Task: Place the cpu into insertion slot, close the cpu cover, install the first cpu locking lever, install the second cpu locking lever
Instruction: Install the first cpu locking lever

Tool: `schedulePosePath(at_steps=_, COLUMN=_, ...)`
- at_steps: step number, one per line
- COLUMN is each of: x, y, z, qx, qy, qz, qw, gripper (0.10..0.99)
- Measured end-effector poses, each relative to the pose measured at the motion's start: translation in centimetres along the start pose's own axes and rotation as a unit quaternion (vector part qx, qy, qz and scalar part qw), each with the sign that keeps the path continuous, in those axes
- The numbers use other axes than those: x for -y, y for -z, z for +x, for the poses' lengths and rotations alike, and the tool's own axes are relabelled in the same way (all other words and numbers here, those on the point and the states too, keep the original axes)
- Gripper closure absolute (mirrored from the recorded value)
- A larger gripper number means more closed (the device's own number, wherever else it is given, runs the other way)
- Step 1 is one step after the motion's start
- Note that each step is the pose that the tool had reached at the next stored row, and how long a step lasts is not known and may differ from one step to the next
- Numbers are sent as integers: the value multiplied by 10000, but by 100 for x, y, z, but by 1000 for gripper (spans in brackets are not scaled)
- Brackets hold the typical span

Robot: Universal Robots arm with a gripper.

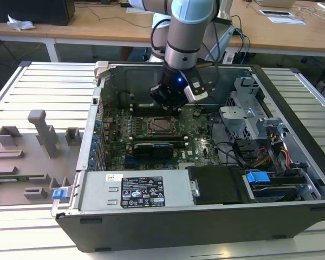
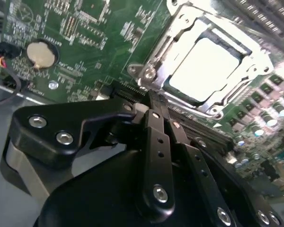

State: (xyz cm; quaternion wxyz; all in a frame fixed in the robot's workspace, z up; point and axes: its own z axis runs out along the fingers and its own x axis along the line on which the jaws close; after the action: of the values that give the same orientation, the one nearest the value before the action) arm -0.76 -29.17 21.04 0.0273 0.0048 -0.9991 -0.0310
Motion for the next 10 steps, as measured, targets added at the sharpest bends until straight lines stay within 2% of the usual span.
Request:
schedulePosePath(at_steps=1, x=21, y=3, z=13, qx=7, qy=-5, qz=98, qw=10000, gripper=980)
schedulePosePath(at_steps=2, x=60, y=5, z=28, qx=14, qy=-6, qz=133, qw=9999, gripper=980)
schedulePosePath(at_steps=4, x=144, y=9, z=51, qx=20, qy=-7, qz=144, qw=9999, gripper=980)
schedulePosePath(at_steps=5, x=217, y=12, z=66, qx=23, qy=-7, qz=151, qw=9999, gripper=980)
schedulePosePath(at_steps=6, x=259, y=14, z=74, qx=24, qy=-7, qz=153, qw=9999, gripper=980)
schedulePosePath(at_steps=8, x=275, y=37, z=76, qx=24, qy=-8, qz=155, qw=9999, gripper=980)
schedulePosePath(at_steps=10, x=271, y=96, z=79, qx=24, qy=-7, qz=156, qw=9999, gripper=980)
